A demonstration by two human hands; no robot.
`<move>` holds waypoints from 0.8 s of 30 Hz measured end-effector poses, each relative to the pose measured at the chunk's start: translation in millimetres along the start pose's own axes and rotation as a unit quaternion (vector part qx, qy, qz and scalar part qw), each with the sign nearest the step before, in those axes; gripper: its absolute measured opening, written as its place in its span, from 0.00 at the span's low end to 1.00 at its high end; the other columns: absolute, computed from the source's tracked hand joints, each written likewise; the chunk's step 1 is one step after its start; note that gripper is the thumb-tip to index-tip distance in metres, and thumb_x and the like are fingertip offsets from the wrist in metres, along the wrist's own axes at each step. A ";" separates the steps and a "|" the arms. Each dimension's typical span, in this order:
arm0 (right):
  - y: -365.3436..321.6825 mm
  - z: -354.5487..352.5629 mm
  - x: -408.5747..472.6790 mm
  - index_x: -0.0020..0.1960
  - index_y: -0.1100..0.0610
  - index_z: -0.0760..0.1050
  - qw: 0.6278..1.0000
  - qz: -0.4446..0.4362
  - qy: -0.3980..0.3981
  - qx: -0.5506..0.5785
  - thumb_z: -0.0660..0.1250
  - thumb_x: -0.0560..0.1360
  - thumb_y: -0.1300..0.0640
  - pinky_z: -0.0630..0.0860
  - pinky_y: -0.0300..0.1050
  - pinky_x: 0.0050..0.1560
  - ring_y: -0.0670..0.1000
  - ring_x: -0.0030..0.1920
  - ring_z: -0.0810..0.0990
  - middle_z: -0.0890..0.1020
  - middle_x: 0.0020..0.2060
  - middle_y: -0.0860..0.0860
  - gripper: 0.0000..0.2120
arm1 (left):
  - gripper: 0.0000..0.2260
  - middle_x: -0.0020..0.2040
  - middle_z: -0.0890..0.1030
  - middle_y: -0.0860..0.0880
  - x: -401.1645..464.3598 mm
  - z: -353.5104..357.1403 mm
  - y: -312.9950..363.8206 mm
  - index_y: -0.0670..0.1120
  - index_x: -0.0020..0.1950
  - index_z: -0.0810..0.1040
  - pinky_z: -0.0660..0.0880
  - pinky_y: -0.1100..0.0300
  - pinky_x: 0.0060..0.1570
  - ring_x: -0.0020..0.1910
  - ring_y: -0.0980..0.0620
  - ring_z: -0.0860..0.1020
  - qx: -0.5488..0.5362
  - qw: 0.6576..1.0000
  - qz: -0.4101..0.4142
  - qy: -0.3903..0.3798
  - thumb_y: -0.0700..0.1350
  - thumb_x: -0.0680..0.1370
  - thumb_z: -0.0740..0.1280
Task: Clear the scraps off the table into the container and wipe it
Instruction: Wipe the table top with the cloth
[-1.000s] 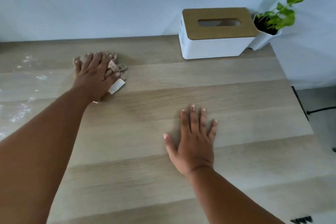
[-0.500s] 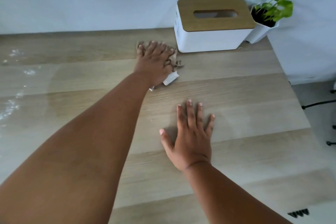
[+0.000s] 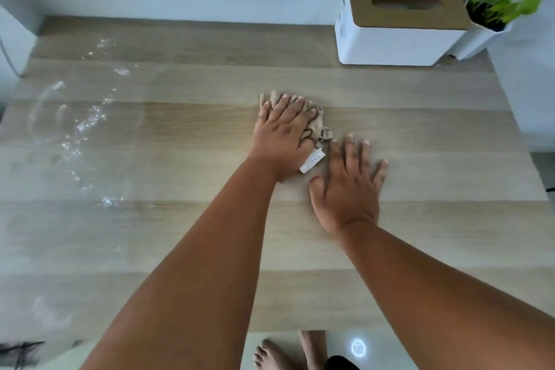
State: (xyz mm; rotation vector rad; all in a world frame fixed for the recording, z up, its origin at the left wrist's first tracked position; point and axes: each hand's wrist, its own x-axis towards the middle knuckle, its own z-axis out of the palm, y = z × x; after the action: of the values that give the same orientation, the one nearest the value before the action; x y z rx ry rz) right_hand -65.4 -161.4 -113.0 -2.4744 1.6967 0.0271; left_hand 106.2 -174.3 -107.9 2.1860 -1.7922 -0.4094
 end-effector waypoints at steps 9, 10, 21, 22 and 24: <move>-1.7 0.3 -0.6 0.83 0.51 0.57 1.000 0.003 0.007 0.008 0.48 0.73 0.39 0.42 0.72 0.78 0.61 0.83 0.46 0.52 0.84 0.54 0.40 | 0.30 0.85 0.52 0.52 -99.3 8.8 -1.1 0.57 0.83 0.58 0.39 0.46 0.81 0.84 0.51 0.45 0.012 0.995 -0.094 0.028 0.58 0.80 0.56; -2.5 -0.1 -0.4 0.83 0.52 0.57 1.000 0.003 0.005 0.012 0.48 0.73 0.39 0.42 0.72 0.79 0.61 0.83 0.46 0.52 0.84 0.54 0.40 | 0.31 0.85 0.52 0.53 -111.5 8.0 -1.8 0.57 0.83 0.58 0.39 0.46 0.81 0.84 0.51 0.44 0.014 0.994 -0.102 0.026 0.58 0.79 0.54; -14.6 -3.6 -52.5 0.81 0.61 0.61 0.997 -0.065 -0.020 0.041 0.57 0.79 0.48 0.46 0.65 0.81 0.64 0.82 0.51 0.57 0.82 0.60 0.33 | 0.33 0.85 0.52 0.52 -253.0 6.4 -6.0 0.57 0.83 0.59 0.40 0.47 0.81 0.84 0.51 0.44 -0.003 0.977 -0.209 0.051 0.56 0.77 0.57; -17.9 -2.4 -62.8 0.81 0.61 0.60 0.996 -0.079 -0.023 0.039 0.57 0.79 0.48 0.46 0.65 0.81 0.65 0.82 0.51 0.57 0.82 0.61 0.33 | 0.33 0.85 0.51 0.52 -262.0 6.4 -5.7 0.57 0.83 0.58 0.40 0.47 0.81 0.84 0.51 0.43 0.000 0.975 -0.216 0.048 0.56 0.77 0.57; -22.7 -0.5 -81.3 0.81 0.62 0.61 0.992 -0.115 -0.030 0.031 0.57 0.79 0.48 0.47 0.65 0.81 0.66 0.82 0.51 0.57 0.82 0.62 0.33 | 0.33 0.85 0.49 0.53 -276.2 6.4 -4.6 0.57 0.84 0.56 0.39 0.47 0.81 0.84 0.52 0.42 -0.002 0.972 -0.231 0.043 0.57 0.78 0.56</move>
State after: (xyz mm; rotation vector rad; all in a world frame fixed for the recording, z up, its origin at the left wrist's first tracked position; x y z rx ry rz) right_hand -73.8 -78.1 -102.4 -2.5778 1.3594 0.0229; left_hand 55.9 97.4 -105.0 2.5674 -1.2238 -0.4050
